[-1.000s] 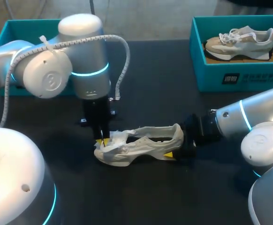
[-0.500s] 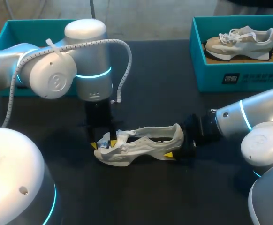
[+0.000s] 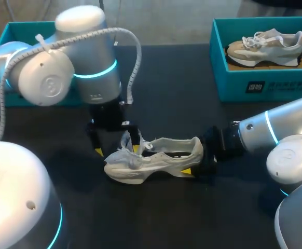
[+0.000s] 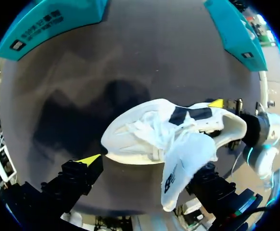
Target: Take the shoe out of the shoebox, open the shoe tongue, remove and reinsert the insole, then place the shoe into the shoebox
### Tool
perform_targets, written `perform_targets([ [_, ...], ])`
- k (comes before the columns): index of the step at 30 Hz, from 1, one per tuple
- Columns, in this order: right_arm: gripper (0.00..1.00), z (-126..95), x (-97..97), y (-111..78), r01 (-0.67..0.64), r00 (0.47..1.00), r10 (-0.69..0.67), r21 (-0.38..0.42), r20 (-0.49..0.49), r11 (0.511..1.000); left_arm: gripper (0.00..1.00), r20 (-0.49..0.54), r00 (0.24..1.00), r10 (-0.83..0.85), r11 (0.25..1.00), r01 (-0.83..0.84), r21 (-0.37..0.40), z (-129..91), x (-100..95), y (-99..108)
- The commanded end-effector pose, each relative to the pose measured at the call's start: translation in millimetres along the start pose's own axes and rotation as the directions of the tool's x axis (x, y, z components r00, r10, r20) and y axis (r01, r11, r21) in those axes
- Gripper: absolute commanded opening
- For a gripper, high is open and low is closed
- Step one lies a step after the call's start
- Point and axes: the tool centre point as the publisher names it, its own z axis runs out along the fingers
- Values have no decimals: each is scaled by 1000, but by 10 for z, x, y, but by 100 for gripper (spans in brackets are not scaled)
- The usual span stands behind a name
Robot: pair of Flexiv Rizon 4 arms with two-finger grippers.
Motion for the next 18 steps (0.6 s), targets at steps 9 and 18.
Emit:
perform_targets([
  [9, 0, 38, -8, 4, -1, 1000, 1, 3, 2, 1000, 100, -51, 917, 396, 918, -395, 39, -436, 201, -3],
  [18, 0, 38, -8, 4, -1, 1000, 1, 3, 2, 1000, 100, 22, 740, 673, 739, -671, -58, -672, 490, -21],
])
